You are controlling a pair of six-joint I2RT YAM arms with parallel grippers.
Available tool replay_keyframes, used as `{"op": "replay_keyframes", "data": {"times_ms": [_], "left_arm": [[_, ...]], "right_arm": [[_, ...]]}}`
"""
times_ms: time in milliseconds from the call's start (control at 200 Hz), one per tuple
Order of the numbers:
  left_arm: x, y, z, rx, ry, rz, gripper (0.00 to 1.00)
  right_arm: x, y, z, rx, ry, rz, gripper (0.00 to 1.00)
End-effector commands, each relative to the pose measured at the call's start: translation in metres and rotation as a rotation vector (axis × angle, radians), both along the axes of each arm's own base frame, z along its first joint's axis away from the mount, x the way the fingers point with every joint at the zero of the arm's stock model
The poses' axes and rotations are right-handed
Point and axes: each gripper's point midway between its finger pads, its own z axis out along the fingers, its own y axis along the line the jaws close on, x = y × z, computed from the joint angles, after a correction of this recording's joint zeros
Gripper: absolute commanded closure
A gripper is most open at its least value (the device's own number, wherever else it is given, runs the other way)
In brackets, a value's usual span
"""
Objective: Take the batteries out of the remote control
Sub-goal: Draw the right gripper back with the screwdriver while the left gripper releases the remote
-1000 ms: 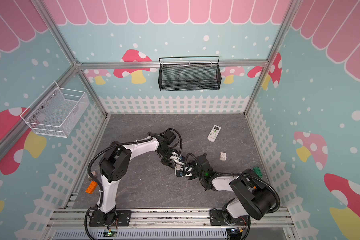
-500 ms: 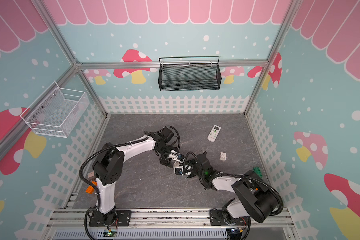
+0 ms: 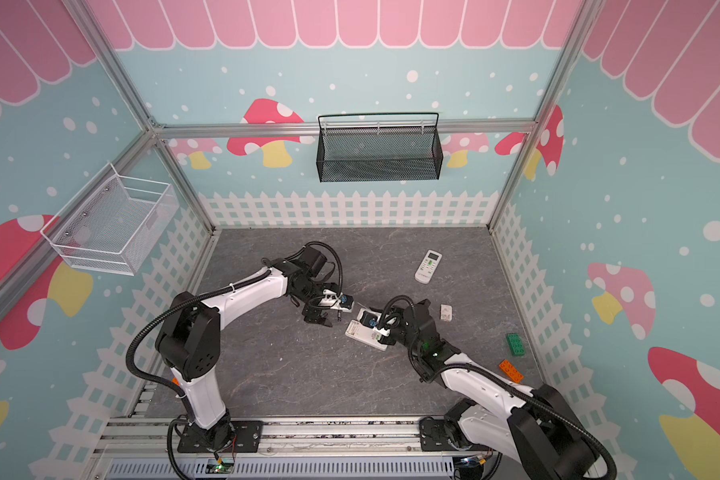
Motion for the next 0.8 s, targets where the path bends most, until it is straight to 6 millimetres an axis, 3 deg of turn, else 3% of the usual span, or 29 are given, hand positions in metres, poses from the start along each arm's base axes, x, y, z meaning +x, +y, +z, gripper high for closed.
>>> {"op": "replay_keyframes", "data": {"times_ms": [0,225,250,320,530,595,675,796], "left_arm": [[0.0,0.001,0.003,0.005,0.009,0.019,0.16],[0.046,0.053,-0.007,0.06,-0.07,0.198,0.17],[0.061,0.07,-0.01,0.075,-0.094,0.245,0.17],[0.087,0.091,-0.017,0.106,-0.145,0.312,0.16],[0.153,0.138,-0.032,0.15,-0.196,0.47,0.16],[0.153,0.143,-0.044,0.183,-0.192,0.447,0.16],[0.136,0.138,-0.055,0.199,-0.165,0.384,0.16],[0.12,0.134,-0.06,0.205,-0.148,0.331,0.15]], "right_arm": [[0.008,-0.023,0.007,0.191,0.188,-0.199,1.0],[0.007,-0.039,0.003,0.284,0.353,-0.334,1.0],[0.006,-0.04,0.002,0.295,0.361,-0.34,1.0],[0.004,-0.041,-0.002,0.318,0.387,-0.354,1.0],[-0.001,-0.042,-0.007,0.331,0.429,-0.358,1.0],[-0.002,-0.043,-0.006,0.33,0.427,-0.364,1.0],[-0.003,-0.046,-0.006,0.331,0.427,-0.373,1.0],[-0.003,-0.049,-0.006,0.337,0.434,-0.387,1.0]]}}
